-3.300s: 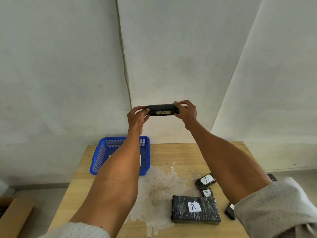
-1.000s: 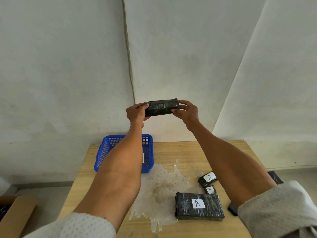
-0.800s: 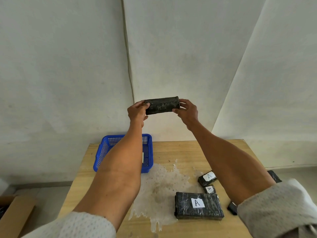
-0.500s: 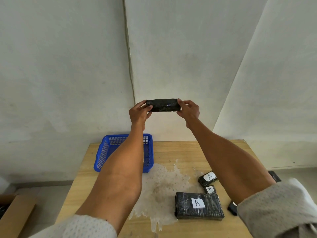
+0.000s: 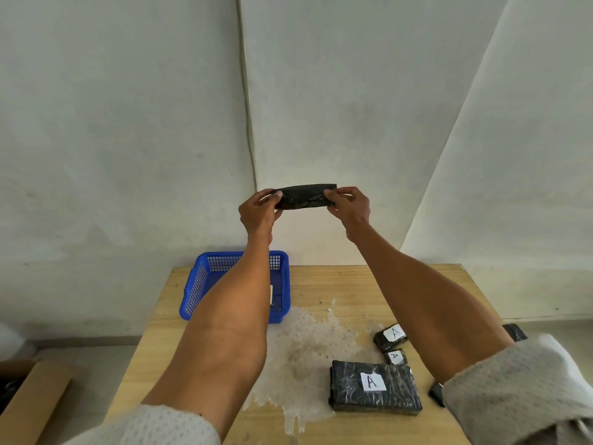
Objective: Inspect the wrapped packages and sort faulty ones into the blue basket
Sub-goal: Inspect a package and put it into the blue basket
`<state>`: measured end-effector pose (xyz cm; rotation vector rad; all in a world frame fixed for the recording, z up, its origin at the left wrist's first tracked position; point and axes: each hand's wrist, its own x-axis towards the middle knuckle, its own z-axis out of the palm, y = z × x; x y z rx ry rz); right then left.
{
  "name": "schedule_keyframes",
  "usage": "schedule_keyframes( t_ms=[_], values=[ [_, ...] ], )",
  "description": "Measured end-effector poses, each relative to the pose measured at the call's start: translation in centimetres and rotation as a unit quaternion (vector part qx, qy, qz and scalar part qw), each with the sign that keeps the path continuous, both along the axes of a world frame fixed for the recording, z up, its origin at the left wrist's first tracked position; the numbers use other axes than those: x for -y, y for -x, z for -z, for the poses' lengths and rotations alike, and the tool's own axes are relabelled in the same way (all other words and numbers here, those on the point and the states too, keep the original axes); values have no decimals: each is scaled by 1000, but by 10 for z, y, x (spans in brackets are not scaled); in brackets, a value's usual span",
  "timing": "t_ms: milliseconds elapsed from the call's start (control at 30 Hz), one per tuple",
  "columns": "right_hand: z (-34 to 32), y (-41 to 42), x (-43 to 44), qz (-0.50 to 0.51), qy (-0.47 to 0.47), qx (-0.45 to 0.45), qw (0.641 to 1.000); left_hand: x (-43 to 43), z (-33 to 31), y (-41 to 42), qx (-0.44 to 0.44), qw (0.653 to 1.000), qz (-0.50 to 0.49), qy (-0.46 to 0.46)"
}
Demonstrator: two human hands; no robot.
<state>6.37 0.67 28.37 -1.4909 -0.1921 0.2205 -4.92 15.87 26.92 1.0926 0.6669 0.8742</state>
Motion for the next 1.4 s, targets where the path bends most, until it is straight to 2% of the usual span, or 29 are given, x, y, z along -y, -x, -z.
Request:
schedule_keyframes(
  t_ms=[267,433,600,833,1167,1333,1400],
  values=[
    [6,-5,3,13,27,50,998,-2,-4,-4,10,1000,17,-14],
    [9,-13,4,-11,-16,11,1000,1,-8,-9,30,998,34,54],
    [9,-17,5,-1,-57,-85,995,-2,-3,-13,20,995,60,73],
    [7,-13,9,32,-31,-90,995,2,-2,-5,-2,985,138,107],
    [1,-12,11,92,17,-96,991,9,-3,7,-6,977,201,65],
    [-3,-8,11,86,3,-62,994,12,-5,5,-16,984,173,34],
    [-3,-7,13,36,-19,-55,998,12,-8,3,-8,987,149,52]
  ],
)
